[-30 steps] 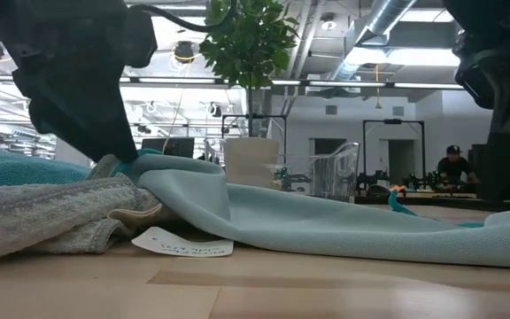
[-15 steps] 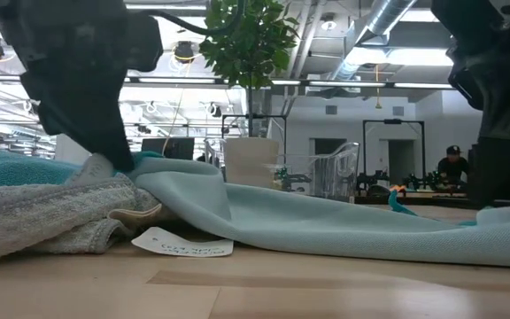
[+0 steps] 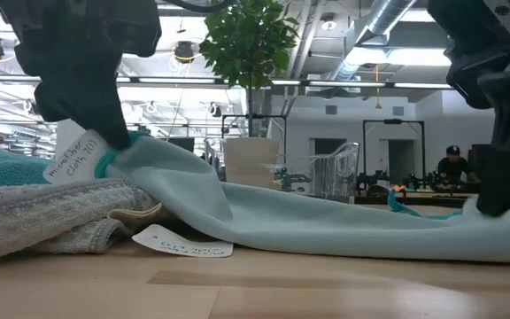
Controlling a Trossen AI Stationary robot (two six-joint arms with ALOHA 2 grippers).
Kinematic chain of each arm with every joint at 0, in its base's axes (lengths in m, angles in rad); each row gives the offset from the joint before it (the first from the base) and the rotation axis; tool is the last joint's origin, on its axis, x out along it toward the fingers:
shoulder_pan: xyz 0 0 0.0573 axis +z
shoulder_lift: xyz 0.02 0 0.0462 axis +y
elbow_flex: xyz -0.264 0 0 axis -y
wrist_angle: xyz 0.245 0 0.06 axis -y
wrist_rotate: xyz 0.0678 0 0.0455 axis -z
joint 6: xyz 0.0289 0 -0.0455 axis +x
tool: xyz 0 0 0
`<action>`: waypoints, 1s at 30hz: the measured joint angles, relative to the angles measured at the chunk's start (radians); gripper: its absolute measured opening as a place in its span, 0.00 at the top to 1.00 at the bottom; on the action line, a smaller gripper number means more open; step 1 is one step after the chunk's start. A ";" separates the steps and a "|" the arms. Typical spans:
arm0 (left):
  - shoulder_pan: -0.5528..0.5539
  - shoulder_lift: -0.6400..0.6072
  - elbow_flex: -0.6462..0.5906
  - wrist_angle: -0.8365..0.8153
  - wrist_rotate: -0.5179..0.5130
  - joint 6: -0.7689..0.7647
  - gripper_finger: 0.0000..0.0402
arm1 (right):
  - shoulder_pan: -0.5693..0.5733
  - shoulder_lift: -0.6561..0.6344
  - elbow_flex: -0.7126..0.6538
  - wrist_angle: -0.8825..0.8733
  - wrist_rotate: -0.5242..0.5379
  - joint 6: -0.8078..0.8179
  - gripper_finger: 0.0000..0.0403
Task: Fold microfiber towels
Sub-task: Fold the light blue microfiber cloth
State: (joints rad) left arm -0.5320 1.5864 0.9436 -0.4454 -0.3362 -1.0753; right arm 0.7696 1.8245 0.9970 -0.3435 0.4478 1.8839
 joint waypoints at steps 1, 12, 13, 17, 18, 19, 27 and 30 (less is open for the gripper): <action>0.000 -0.001 0.000 0.000 0.007 0.000 1.00 | 0.000 -0.007 0.000 0.000 0.005 0.000 0.95; 0.049 -0.155 0.026 -0.010 0.014 0.064 1.00 | 0.009 -0.214 0.039 -0.246 0.254 -0.008 0.97; 0.061 -0.175 0.026 -0.013 0.014 0.079 1.00 | 0.009 -0.233 0.050 -0.290 0.280 -0.009 0.97; 0.128 -0.272 0.026 -0.016 0.031 0.159 1.00 | 0.027 -0.302 0.111 -0.473 0.406 -0.053 0.97; 0.152 -0.298 0.026 -0.014 0.049 0.186 1.00 | 0.027 -0.318 0.128 -0.524 0.436 -0.061 0.98; 0.178 -0.328 0.026 -0.009 0.071 0.209 1.00 | 0.028 -0.330 0.147 -0.567 0.468 -0.073 0.98; 0.473 -0.523 0.026 -0.012 0.391 0.311 1.00 | 0.005 -0.392 0.257 -0.934 0.611 -0.109 0.98; 0.606 -0.553 0.026 -0.018 0.568 0.308 1.00 | -0.012 -0.402 0.269 -1.089 0.610 -0.023 0.98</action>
State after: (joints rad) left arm 0.0740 1.0333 0.9691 -0.4633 0.2322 -0.7677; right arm 0.7581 1.4225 1.2665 -1.4330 1.0579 1.8606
